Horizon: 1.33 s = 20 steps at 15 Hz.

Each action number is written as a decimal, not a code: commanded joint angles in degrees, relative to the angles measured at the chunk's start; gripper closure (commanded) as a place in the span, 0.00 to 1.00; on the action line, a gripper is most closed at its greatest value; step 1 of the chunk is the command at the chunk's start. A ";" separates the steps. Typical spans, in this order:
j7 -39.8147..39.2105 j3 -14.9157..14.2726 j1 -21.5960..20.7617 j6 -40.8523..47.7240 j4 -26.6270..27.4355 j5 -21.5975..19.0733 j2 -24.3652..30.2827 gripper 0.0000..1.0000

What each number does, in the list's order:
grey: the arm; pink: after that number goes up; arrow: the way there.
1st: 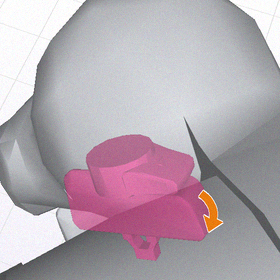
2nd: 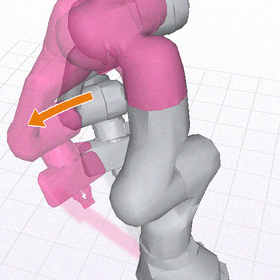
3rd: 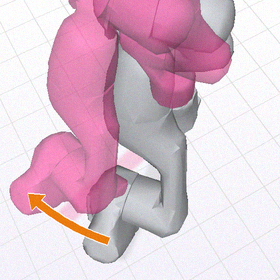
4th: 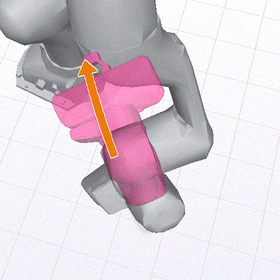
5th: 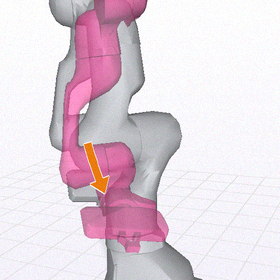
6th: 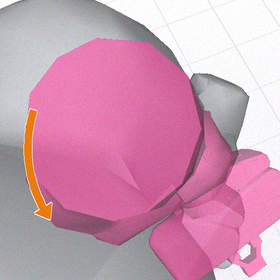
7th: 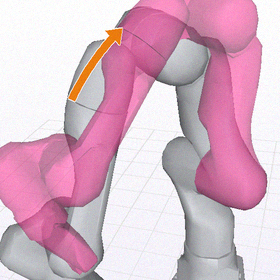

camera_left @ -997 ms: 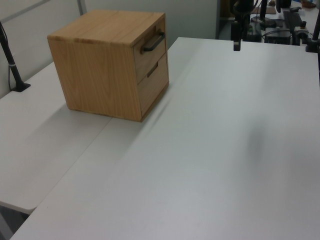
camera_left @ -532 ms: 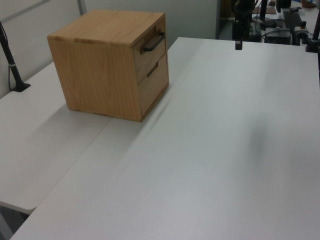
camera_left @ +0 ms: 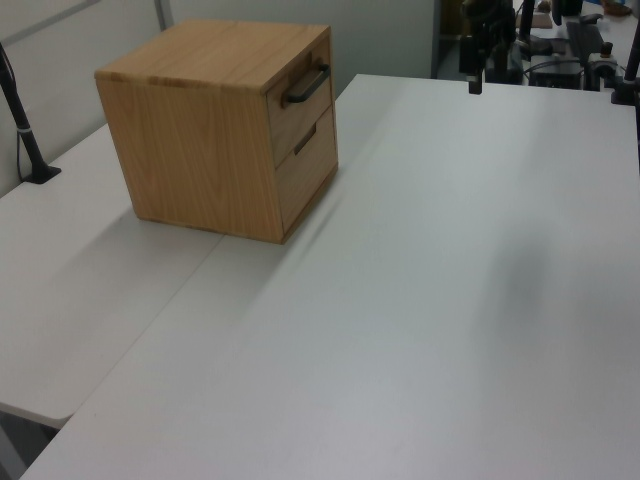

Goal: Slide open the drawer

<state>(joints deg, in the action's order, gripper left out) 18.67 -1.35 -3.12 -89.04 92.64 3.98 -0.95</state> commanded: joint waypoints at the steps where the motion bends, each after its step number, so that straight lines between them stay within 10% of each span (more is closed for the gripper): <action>1: 10.93 0.20 0.05 -1.48 -1.67 -0.99 -0.72 0.00; 20: 58.75 0.38 -0.31 -38.12 -1.76 -3.89 -8.97 0.00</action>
<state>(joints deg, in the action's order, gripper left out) 72.19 -1.17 -3.29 -121.05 91.56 0.97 -7.51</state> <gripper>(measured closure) 0.004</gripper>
